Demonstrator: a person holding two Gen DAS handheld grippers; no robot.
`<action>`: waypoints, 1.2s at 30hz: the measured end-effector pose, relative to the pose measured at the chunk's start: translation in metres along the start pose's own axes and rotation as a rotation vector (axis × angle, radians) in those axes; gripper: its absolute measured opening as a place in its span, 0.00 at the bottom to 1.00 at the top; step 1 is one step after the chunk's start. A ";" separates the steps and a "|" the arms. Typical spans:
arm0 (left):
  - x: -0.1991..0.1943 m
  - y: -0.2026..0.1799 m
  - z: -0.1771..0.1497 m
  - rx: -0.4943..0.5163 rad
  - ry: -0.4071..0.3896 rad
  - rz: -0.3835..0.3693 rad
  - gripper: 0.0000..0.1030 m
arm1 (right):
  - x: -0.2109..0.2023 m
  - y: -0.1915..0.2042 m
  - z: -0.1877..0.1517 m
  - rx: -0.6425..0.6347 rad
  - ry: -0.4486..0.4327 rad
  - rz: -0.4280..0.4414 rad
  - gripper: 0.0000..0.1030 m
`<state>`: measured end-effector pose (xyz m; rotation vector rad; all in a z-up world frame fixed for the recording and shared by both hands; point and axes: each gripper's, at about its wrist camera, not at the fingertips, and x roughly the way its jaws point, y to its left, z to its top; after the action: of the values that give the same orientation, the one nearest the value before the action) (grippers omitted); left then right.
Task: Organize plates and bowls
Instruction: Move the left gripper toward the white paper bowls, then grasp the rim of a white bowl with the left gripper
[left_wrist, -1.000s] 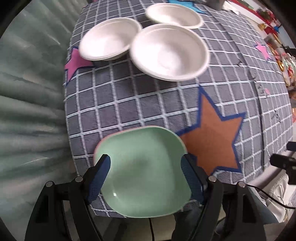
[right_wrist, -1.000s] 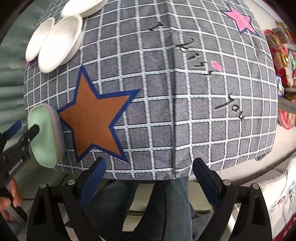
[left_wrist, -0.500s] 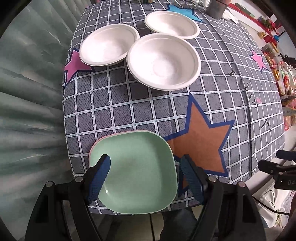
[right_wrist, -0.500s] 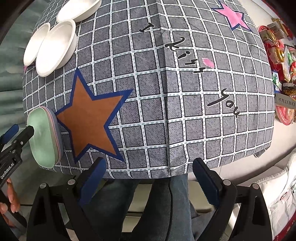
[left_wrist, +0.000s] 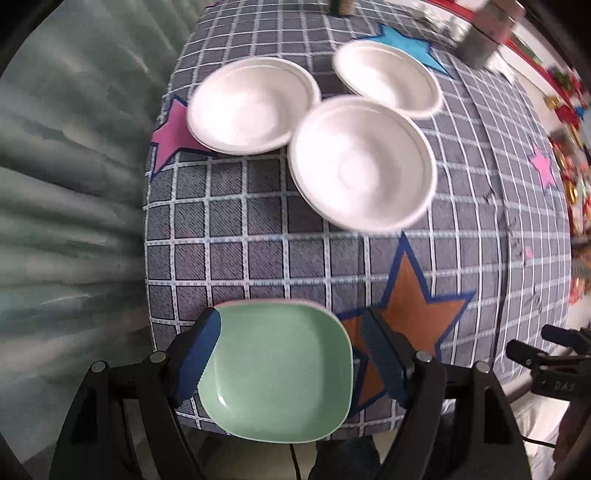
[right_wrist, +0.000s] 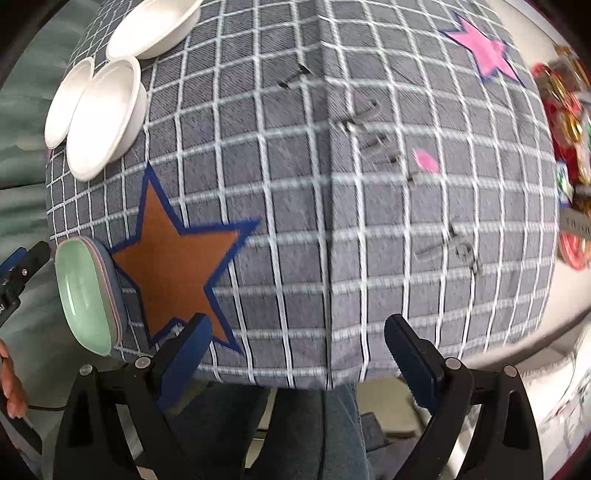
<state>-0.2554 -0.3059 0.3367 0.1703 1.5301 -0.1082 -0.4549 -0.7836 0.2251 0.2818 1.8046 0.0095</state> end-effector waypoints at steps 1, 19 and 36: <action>-0.001 0.001 0.005 -0.027 0.000 -0.003 0.79 | -0.002 -0.003 0.007 -0.014 0.000 0.000 0.92; 0.074 0.019 0.087 -0.269 0.065 0.012 0.79 | -0.057 0.077 0.177 -0.186 -0.122 0.138 0.92; 0.093 -0.016 0.125 -0.236 0.081 -0.076 0.36 | -0.041 0.067 0.215 -0.165 -0.097 0.210 0.27</action>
<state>-0.1313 -0.3410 0.2472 -0.0725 1.6170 0.0194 -0.2271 -0.7576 0.2206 0.3466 1.6603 0.2872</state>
